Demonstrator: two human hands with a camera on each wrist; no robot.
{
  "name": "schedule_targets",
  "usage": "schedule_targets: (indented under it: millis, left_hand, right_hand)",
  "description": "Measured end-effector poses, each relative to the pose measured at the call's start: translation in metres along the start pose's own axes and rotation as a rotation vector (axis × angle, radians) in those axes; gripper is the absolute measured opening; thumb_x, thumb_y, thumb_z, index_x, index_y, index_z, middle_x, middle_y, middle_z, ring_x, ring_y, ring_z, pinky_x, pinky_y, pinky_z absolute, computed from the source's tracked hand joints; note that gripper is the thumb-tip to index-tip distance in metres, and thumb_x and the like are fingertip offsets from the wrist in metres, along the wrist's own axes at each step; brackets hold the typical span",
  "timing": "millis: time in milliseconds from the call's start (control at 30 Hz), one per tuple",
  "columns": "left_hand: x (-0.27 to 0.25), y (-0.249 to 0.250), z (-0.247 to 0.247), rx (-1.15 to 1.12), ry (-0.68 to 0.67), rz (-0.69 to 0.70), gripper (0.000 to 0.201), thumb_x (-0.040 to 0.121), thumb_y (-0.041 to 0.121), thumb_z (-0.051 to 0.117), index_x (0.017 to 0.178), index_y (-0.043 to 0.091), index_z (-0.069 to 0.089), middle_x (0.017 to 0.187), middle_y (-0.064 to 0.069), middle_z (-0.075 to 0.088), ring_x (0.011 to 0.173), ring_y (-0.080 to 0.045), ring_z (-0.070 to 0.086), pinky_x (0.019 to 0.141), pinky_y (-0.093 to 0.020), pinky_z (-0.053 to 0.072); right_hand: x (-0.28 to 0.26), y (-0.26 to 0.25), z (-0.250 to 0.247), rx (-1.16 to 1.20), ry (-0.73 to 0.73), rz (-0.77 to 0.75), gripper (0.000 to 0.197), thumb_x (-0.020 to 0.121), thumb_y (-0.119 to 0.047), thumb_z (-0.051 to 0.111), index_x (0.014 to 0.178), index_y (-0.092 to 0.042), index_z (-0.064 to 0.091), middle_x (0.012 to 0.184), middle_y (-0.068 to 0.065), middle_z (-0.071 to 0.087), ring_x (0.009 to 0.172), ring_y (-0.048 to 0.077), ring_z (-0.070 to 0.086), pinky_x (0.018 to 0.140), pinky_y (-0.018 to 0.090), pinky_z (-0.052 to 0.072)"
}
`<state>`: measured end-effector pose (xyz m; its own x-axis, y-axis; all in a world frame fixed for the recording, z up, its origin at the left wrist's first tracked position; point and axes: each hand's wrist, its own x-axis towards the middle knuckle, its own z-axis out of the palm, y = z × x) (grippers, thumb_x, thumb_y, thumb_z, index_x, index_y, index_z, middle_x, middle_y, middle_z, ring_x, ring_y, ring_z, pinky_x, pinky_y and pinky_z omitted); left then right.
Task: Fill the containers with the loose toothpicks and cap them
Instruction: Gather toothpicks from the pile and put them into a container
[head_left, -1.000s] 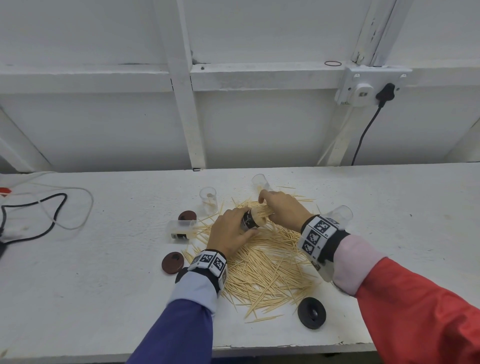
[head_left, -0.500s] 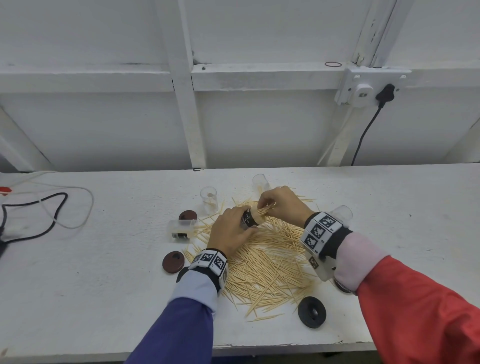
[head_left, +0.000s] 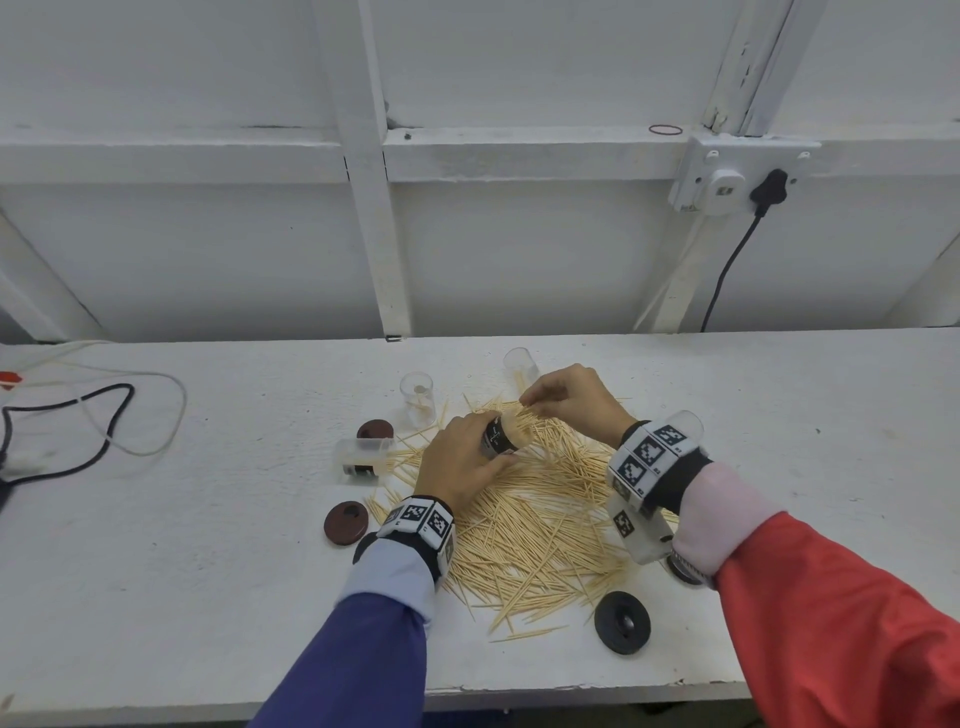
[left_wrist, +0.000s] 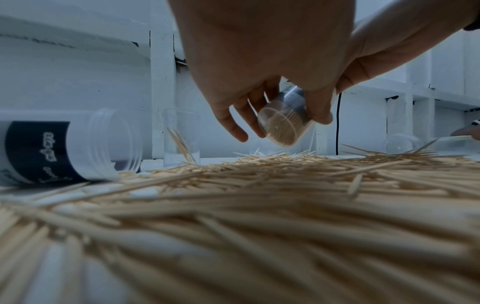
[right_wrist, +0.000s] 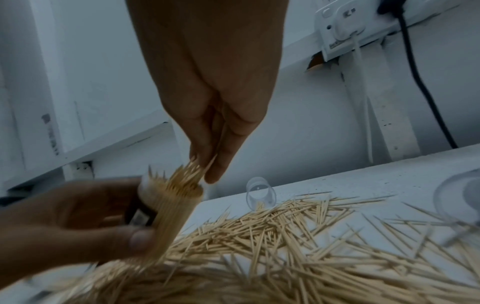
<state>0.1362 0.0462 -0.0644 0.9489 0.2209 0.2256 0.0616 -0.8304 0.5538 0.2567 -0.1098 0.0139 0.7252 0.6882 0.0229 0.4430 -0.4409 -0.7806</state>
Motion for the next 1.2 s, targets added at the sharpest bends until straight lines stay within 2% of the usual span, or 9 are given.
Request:
schedule_targets:
  millis: [100, 233, 333, 500, 633, 800, 967, 1133, 1200]
  left_hand:
    - [0.000, 0.001, 0.000, -0.026, -0.014, 0.030, 0.058, 0.083, 0.053, 0.067, 0.130, 0.023, 0.052, 0.115, 0.004, 0.061, 0.105, -0.015, 0.054, 0.085, -0.035, 0.047]
    - [-0.001, 0.003, -0.002, -0.039, 0.004, 0.002, 0.058, 0.083, 0.052, 0.068, 0.130, 0.023, 0.053, 0.113, 0.004, 0.061, 0.103, -0.015, 0.054, 0.084, -0.035, 0.047]
    - [-0.001, 0.003, -0.003, -0.057, 0.029, -0.040, 0.057, 0.083, 0.052, 0.067, 0.130, 0.023, 0.053, 0.116, 0.004, 0.061, 0.105, -0.014, 0.054, 0.085, -0.032, 0.046]
    - [0.000, 0.002, -0.004, -0.097, 0.083, -0.081, 0.049, 0.087, 0.049, 0.064, 0.127, 0.024, 0.054, 0.116, 0.005, 0.061, 0.105, -0.014, 0.054, 0.082, -0.032, 0.045]
    - [-0.001, 0.004, -0.004, -0.137, 0.089, -0.067, 0.047, 0.087, 0.061, 0.054, 0.118, 0.025, 0.055, 0.109, 0.007, 0.062, 0.098, -0.012, 0.055, 0.079, -0.034, 0.048]
    - [-0.002, 0.009, -0.008, -0.194, 0.055, -0.081, 0.031, 0.086, 0.038, 0.057, 0.114, 0.023, 0.056, 0.107, 0.006, 0.062, 0.094, -0.015, 0.059, 0.079, -0.039, 0.051]
    - [-0.003, 0.006, -0.007, -0.235, 0.087, -0.084, 0.037, 0.084, 0.061, 0.053, 0.110, 0.034, 0.057, 0.106, 0.016, 0.062, 0.094, -0.005, 0.059, 0.081, -0.035, 0.052]
    - [-0.003, 0.007, -0.007, -0.234, 0.092, -0.116, 0.045, 0.085, 0.057, 0.059, 0.119, 0.027, 0.055, 0.111, 0.010, 0.063, 0.095, -0.009, 0.059, 0.082, -0.034, 0.051]
    - [-0.003, 0.007, -0.008, -0.233, 0.086, -0.111, 0.057, 0.082, 0.068, 0.053, 0.121, 0.027, 0.054, 0.114, 0.010, 0.062, 0.097, -0.009, 0.058, 0.082, -0.033, 0.050]
  right_hand:
    - [-0.002, 0.000, 0.011, -0.038, 0.033, -0.035, 0.028, 0.086, 0.009, 0.062, 0.109, -0.004, 0.071, 0.104, 0.010, 0.072, 0.096, 0.015, 0.068, 0.081, 0.013, 0.052]
    - [-0.004, 0.001, 0.023, -0.003, -0.004, -0.082, 0.043, 0.089, 0.013, 0.048, 0.120, -0.011, 0.065, 0.109, 0.009, 0.071, 0.104, 0.014, 0.066, 0.094, 0.027, 0.053]
    - [-0.007, 0.001, 0.026, 0.101, 0.005, -0.112, 0.038, 0.100, 0.000, 0.041, 0.132, -0.015, 0.056, 0.121, 0.003, 0.067, 0.117, 0.012, 0.058, 0.100, 0.028, 0.047]
    - [-0.013, 0.001, 0.028, 0.142, -0.015, -0.017, 0.063, 0.101, -0.039, 0.044, 0.155, -0.018, 0.018, 0.160, -0.002, 0.022, 0.146, 0.011, 0.021, 0.118, 0.032, 0.019]
    - [-0.024, -0.001, 0.036, 0.047, -0.204, -0.013, 0.084, 0.095, -0.054, 0.046, 0.156, -0.020, -0.001, 0.163, -0.006, 0.002, 0.148, 0.008, 0.007, 0.116, 0.030, 0.012]
    - [-0.027, -0.005, 0.041, -0.019, -0.268, -0.080, 0.080, 0.096, -0.045, 0.053, 0.156, -0.022, 0.006, 0.163, -0.005, 0.007, 0.147, 0.006, 0.008, 0.116, 0.025, 0.010]
    - [-0.025, -0.003, 0.035, 0.021, -0.183, -0.045, 0.084, 0.095, -0.047, 0.055, 0.156, -0.022, 0.003, 0.163, -0.009, 0.003, 0.147, 0.005, 0.006, 0.116, 0.026, 0.011]
    - [-0.027, 0.002, 0.039, -0.144, -0.269, -0.128, 0.079, 0.093, -0.051, 0.055, 0.155, -0.030, 0.012, 0.163, -0.010, -0.001, 0.148, 0.004, 0.000, 0.118, 0.031, 0.010]
    - [-0.027, 0.002, 0.040, -0.094, -0.230, -0.128, 0.078, 0.093, -0.049, 0.056, 0.155, -0.031, 0.013, 0.163, -0.010, 0.002, 0.148, 0.004, 0.003, 0.117, 0.030, 0.011]
